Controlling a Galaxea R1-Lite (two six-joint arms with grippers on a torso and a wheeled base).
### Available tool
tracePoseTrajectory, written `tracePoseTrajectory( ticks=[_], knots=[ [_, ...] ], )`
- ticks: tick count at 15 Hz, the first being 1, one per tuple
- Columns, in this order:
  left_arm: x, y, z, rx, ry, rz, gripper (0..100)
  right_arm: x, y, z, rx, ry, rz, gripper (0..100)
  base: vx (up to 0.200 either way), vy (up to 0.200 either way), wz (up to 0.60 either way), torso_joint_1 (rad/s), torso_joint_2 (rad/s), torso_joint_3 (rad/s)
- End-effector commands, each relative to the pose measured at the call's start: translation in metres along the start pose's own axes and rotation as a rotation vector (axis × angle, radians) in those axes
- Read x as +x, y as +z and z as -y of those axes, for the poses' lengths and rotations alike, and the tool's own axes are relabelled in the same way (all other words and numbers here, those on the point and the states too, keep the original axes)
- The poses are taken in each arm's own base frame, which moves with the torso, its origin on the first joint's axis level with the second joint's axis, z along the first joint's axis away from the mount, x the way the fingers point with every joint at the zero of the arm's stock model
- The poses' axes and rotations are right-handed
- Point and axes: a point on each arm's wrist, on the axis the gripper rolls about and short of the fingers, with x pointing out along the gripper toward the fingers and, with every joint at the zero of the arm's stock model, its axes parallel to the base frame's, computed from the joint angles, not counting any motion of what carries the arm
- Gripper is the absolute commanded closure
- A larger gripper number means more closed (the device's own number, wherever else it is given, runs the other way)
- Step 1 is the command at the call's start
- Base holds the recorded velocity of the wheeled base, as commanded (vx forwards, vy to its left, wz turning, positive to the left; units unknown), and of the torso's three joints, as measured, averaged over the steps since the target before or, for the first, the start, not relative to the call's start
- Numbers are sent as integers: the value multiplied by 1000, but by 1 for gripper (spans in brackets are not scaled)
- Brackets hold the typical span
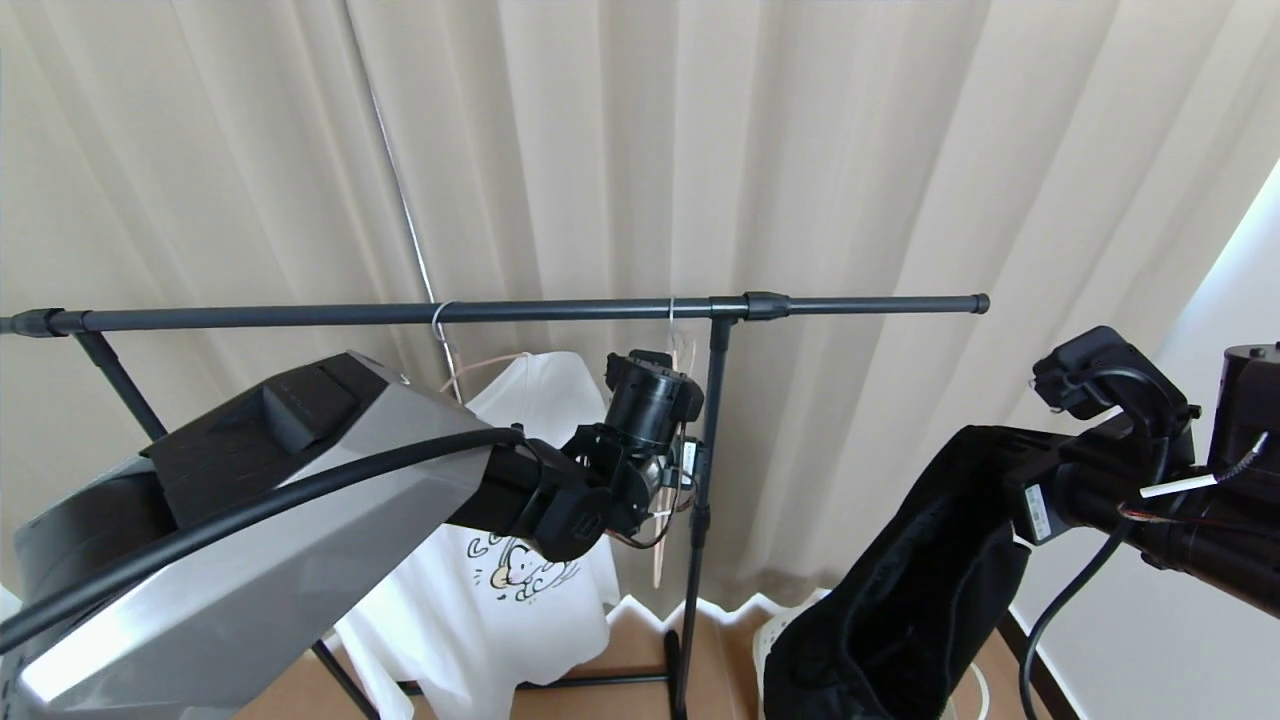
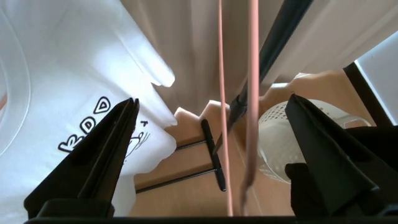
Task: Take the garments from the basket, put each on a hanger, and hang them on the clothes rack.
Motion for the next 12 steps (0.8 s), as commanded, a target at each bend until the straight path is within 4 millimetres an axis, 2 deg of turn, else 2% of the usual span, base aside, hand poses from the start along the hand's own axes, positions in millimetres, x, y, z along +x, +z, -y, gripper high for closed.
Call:
tracePoseTrajectory(
  ticks=[1,8,9,12],
  knots=[
    [16,-7,5,3,3,-3,0,1,-1,-1,-2,3,-5,100,0,0,0,0,0,0],
    [17,-10,4,8,8,-14,0,1,-2,-1,-3,6,-9,100,0,0,0,0,0,0],
    [16,-12,4,10,10,-19,100,1,-2,-1,-3,6,-9,100,0,0,0,0,0,0],
    [13,-9,3,8,9,-14,100,1,-2,-2,-4,7,-10,100,0,0,0,0,0,0]
  ],
)
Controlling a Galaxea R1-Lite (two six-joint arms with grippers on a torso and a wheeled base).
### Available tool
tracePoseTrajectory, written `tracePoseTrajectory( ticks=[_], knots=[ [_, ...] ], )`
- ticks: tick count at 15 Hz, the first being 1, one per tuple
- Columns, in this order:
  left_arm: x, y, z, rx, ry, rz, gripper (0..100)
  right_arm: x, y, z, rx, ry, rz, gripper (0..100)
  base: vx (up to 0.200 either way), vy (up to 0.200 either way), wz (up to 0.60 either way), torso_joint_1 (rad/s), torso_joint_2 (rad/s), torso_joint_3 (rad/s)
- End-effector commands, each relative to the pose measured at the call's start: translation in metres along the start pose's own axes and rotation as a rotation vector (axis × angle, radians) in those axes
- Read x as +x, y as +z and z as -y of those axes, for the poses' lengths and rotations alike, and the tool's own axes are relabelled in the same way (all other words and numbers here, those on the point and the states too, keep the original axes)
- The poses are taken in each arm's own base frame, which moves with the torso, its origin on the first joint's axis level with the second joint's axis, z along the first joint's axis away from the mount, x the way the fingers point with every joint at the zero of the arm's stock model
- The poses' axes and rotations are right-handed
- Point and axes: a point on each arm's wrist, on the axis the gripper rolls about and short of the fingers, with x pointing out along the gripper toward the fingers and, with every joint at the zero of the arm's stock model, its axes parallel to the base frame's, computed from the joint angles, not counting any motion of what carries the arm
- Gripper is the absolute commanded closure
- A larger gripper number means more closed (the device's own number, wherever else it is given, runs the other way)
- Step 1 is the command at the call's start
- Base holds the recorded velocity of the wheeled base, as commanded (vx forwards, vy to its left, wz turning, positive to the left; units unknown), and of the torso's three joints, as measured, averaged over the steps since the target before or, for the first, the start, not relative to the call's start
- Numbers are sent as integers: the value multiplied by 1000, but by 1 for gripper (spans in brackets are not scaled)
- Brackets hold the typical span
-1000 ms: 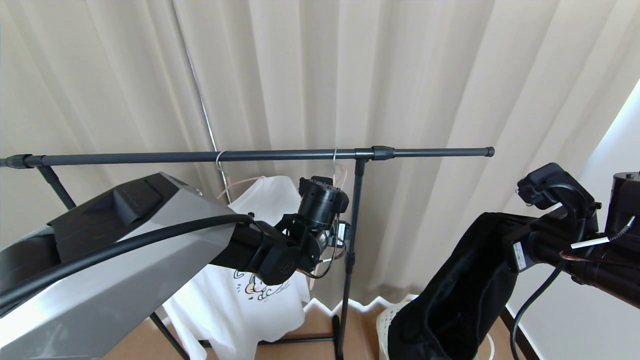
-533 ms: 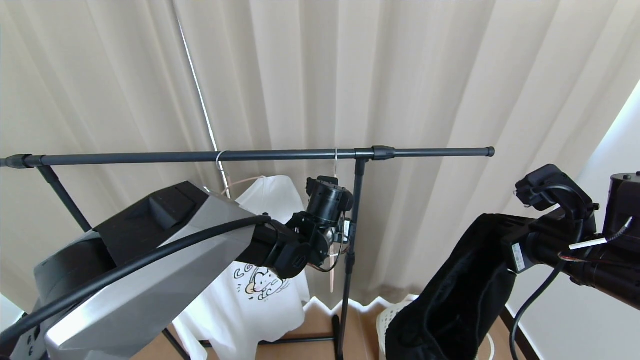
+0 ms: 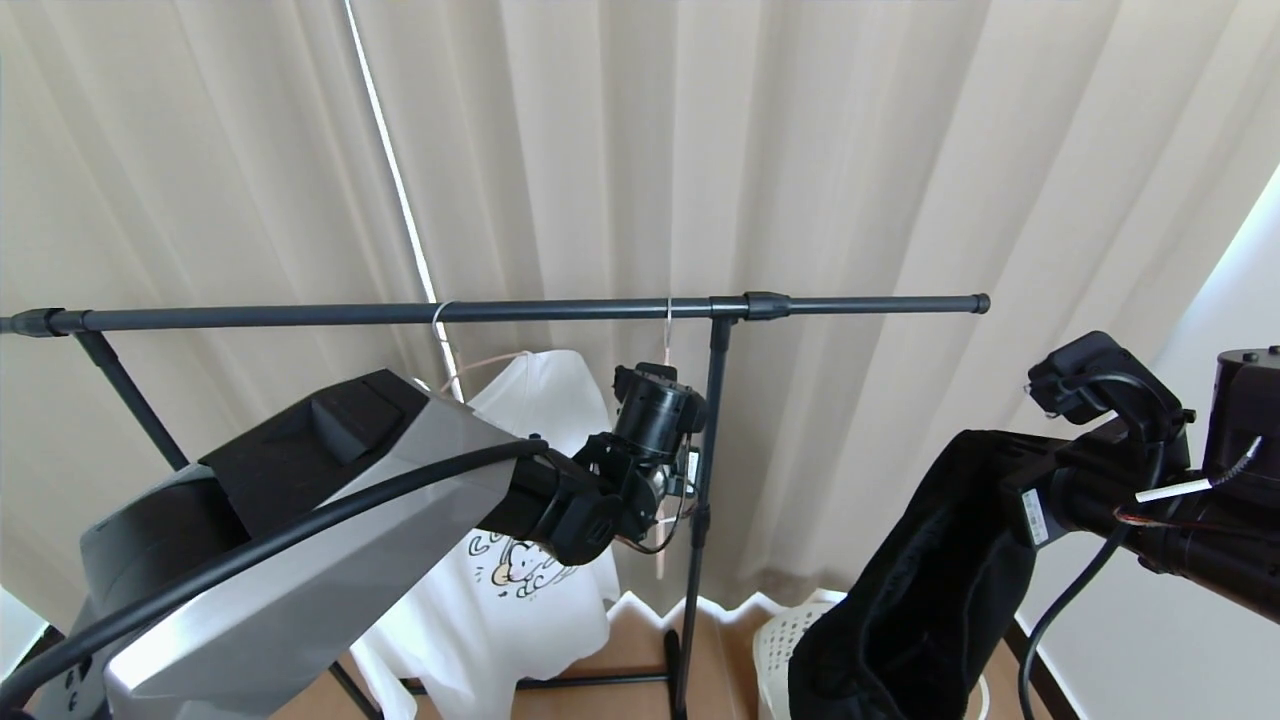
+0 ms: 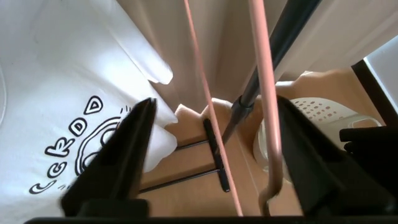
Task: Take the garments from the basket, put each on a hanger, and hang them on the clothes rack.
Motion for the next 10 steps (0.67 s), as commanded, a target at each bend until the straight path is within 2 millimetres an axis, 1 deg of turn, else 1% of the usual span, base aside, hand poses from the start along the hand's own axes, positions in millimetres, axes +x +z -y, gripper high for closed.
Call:
tracePoseTrajectory(
  ticks=[1,3,5,8,10],
  knots=[
    [-4,6,-3,-8,5,11,100,0,0,-2,-4,9,2,100,0,0,0,0,0,0],
    [-8,10,-5,-14,6,22,100,0,0,-3,-5,10,2,100,0,0,0,0,0,0],
    [-13,10,-8,-11,7,17,100,0,1,-2,-4,9,3,100,0,0,0,0,0,0],
    [-27,16,-12,-12,4,24,100,0,0,-3,-5,10,2,100,0,0,0,0,0,0],
    [-39,25,-16,-19,0,43,100,0,0,-3,-5,10,2,100,0,0,0,0,0,0]
  ],
)
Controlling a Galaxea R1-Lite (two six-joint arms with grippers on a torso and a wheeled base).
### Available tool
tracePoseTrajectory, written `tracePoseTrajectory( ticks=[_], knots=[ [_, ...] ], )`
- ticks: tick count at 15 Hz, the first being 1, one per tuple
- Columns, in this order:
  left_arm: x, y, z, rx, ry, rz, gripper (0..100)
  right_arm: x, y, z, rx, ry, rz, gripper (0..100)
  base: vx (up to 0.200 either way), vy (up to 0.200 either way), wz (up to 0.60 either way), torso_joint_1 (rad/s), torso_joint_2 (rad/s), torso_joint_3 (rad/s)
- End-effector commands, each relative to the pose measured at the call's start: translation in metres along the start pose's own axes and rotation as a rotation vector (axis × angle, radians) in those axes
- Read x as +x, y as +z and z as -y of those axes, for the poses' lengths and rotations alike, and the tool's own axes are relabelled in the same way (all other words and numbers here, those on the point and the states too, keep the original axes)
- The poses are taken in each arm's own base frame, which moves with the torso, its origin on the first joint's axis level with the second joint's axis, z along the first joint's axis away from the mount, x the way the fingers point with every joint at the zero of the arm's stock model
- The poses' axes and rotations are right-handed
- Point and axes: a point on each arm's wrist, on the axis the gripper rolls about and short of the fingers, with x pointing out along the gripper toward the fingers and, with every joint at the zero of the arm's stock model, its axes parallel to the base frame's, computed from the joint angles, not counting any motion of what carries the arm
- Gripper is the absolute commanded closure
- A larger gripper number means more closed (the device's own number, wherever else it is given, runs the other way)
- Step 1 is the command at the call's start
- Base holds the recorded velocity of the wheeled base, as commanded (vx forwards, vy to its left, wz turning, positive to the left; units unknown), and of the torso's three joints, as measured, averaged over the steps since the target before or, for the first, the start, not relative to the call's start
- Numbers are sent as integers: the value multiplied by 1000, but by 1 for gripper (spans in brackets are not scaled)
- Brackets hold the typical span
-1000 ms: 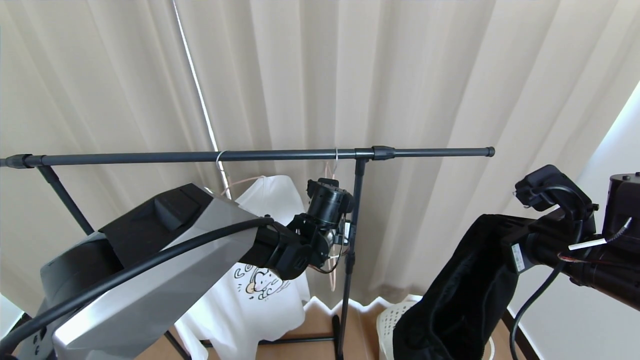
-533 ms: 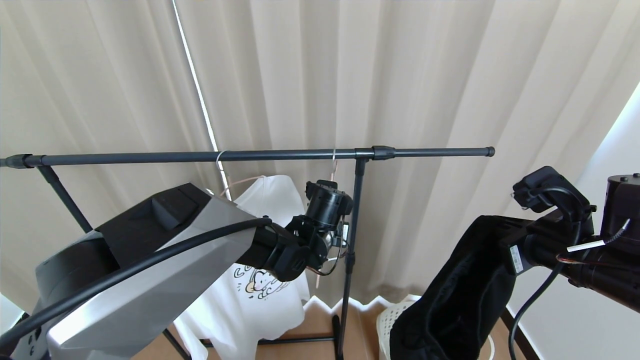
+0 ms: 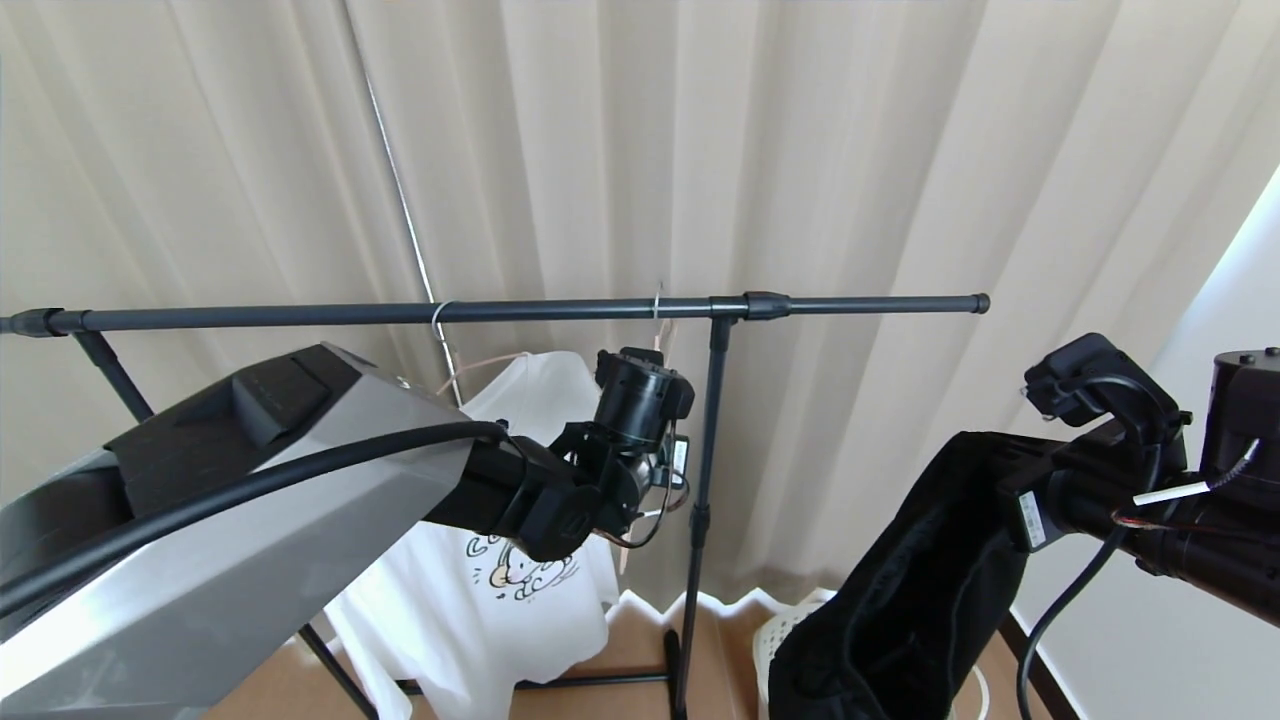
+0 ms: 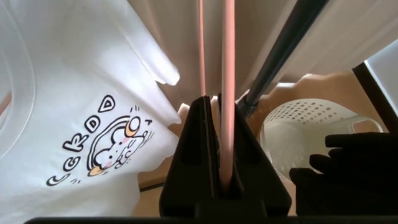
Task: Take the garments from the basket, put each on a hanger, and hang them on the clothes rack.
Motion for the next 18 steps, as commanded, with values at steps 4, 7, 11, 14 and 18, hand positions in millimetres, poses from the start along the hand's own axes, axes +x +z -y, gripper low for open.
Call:
tracePoseTrajectory(
  ticks=[4,7,11,14,18],
  knots=[
    [-30,16,-8,1,-12,35,100,0,0,0,-1,0,1,100,0,0,0,0,0,0],
    [-51,16,-11,11,-25,31,100,0,1,0,0,-1,2,100,0,0,0,0,0,0],
    [-85,6,-23,52,-38,2,100,-5,7,-8,-12,26,37,100,0,0,0,0,0,0],
    [-124,-11,-32,90,-64,-27,100,-10,14,-16,-23,34,64,100,0,0,0,0,0,0],
    [-188,-41,-56,136,-115,-52,100,-15,25,-29,-31,-21,88,100,0,0,0,0,0,0]
  ],
)
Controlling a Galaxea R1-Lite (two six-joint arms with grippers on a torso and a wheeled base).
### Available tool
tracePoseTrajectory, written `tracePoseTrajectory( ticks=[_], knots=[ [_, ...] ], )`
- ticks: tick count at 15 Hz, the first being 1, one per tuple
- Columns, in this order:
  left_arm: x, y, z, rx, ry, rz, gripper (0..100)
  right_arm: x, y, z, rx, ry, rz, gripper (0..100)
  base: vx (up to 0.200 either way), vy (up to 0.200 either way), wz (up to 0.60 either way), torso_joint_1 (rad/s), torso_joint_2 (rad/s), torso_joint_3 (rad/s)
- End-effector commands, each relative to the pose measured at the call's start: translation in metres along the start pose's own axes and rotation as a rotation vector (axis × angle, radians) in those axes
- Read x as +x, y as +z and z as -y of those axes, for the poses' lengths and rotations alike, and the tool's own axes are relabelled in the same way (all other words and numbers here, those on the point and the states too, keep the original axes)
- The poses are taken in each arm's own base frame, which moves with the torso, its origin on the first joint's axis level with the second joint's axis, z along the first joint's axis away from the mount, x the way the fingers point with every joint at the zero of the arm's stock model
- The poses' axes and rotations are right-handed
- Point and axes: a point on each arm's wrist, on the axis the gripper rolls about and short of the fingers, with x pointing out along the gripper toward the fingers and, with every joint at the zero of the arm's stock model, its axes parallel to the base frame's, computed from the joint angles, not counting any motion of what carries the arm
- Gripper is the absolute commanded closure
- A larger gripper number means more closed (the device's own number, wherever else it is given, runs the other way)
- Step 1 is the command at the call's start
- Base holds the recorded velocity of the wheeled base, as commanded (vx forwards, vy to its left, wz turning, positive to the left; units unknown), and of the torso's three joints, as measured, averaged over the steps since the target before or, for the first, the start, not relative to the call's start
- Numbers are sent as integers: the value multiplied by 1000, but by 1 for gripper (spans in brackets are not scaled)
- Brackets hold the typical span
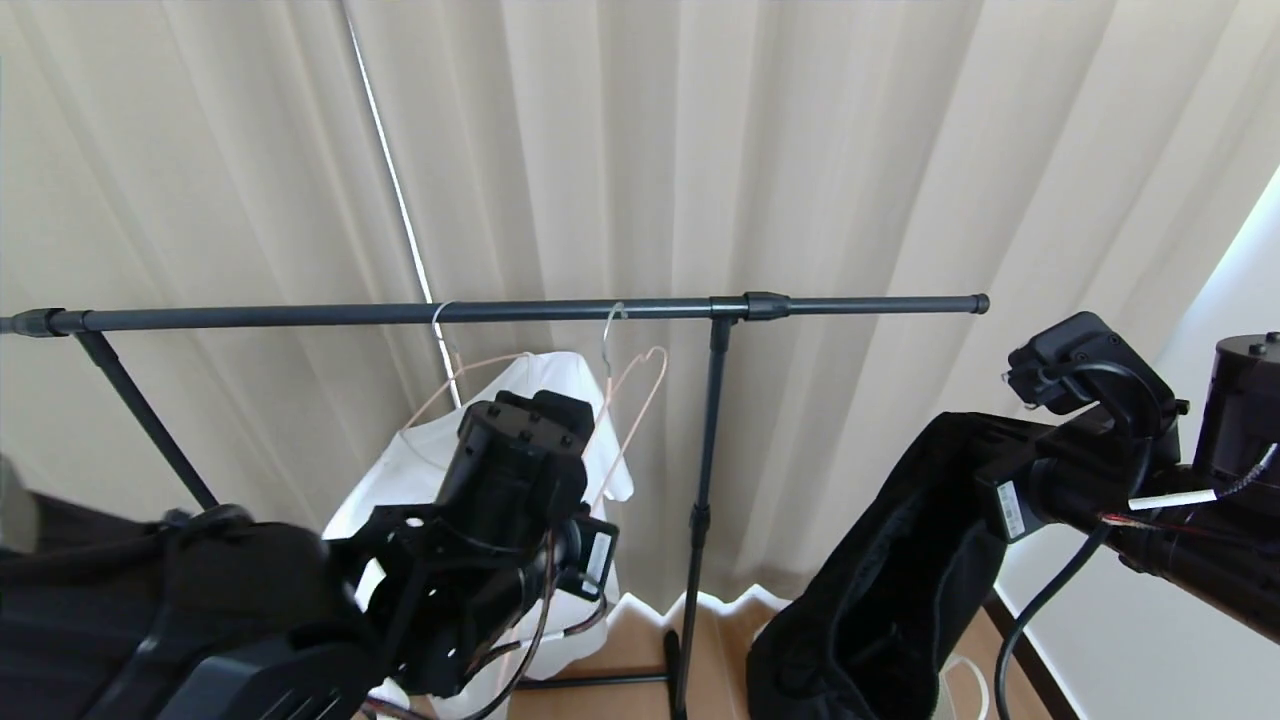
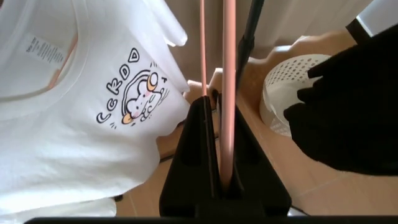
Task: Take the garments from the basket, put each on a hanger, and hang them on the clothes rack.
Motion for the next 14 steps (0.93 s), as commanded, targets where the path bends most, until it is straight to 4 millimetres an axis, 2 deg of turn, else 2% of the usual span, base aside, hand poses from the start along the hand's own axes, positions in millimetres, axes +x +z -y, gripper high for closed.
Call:
tracePoseTrajectory(
  ticks=[1,3,4,6,9,14],
  knots=[
    [-54,-26,-15,25,-47,14,100,-2,6,-8,-9,-1,16,100,0,0,0,0,0,0],
    [-75,-44,-26,41,-62,11,100,-3,11,-12,-10,-35,21,100,0,0,0,0,0,0],
    [-94,-56,-37,58,-98,31,100,-4,15,-15,-4,-55,28,100,0,0,0,0,0,0],
    [-113,-78,-49,110,-200,26,100,-1,16,-15,-4,-96,16,100,0,0,0,0,0,0],
    [-118,-96,-53,152,-304,80,100,12,15,-20,26,-172,-24,100,0,0,0,0,0,0],
    [-115,-105,-48,234,-499,149,100,20,16,-21,37,-237,-31,100,0,0,0,0,0,0]
  ],
)
